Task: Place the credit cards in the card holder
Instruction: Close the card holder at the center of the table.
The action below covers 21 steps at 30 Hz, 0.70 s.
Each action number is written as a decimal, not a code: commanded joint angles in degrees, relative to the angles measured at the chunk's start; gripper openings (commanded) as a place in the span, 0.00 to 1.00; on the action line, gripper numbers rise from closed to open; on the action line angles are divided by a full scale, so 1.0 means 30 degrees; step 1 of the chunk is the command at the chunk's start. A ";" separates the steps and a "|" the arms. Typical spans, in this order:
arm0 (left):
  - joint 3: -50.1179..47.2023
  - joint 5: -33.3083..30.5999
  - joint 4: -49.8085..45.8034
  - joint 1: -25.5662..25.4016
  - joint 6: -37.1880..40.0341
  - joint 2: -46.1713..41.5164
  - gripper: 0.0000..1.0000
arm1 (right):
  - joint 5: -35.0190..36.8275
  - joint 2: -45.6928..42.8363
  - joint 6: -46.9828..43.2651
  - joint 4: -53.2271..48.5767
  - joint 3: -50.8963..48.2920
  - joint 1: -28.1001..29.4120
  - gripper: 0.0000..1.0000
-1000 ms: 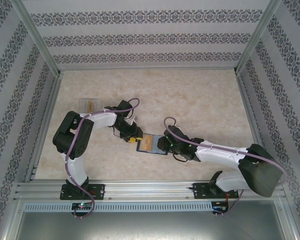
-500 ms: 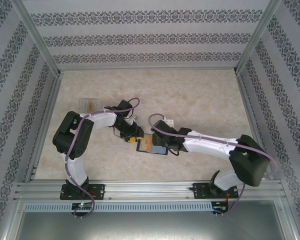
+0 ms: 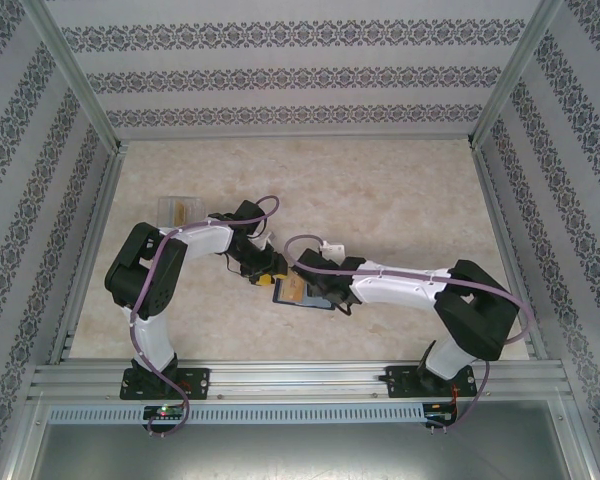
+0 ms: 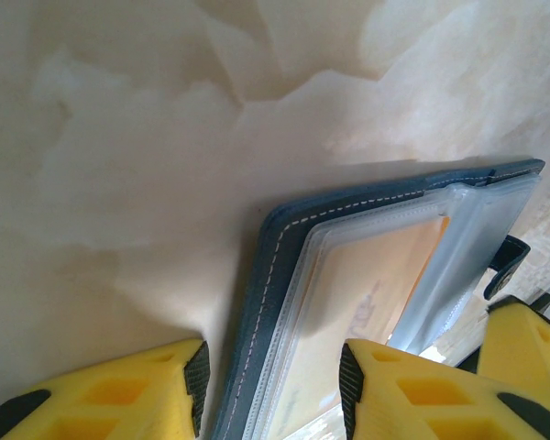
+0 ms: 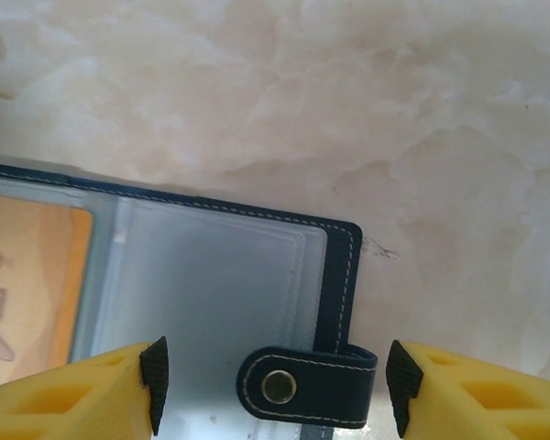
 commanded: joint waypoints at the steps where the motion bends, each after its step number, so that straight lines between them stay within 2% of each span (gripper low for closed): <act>1: -0.0320 -0.0270 -0.0413 -0.0493 0.0333 0.0697 0.45 | 0.0669 0.0384 0.0535 -0.0312 -0.0383 0.0161 0.67; 8: -0.0215 -0.0360 -0.0611 -0.0503 0.0406 0.0676 0.45 | 0.1886 -0.0067 0.1154 -0.0787 -0.1109 0.0135 0.67; 15: -0.0390 -0.0373 -0.0611 -0.0499 0.0454 0.0632 0.45 | 0.1777 -0.0870 0.1542 -0.0131 -0.1978 0.0050 0.58; 21: -0.0451 -0.0387 -0.0647 -0.0508 0.0450 0.0543 0.45 | 0.1944 -0.1447 0.1459 -0.0341 -0.2011 0.0026 0.54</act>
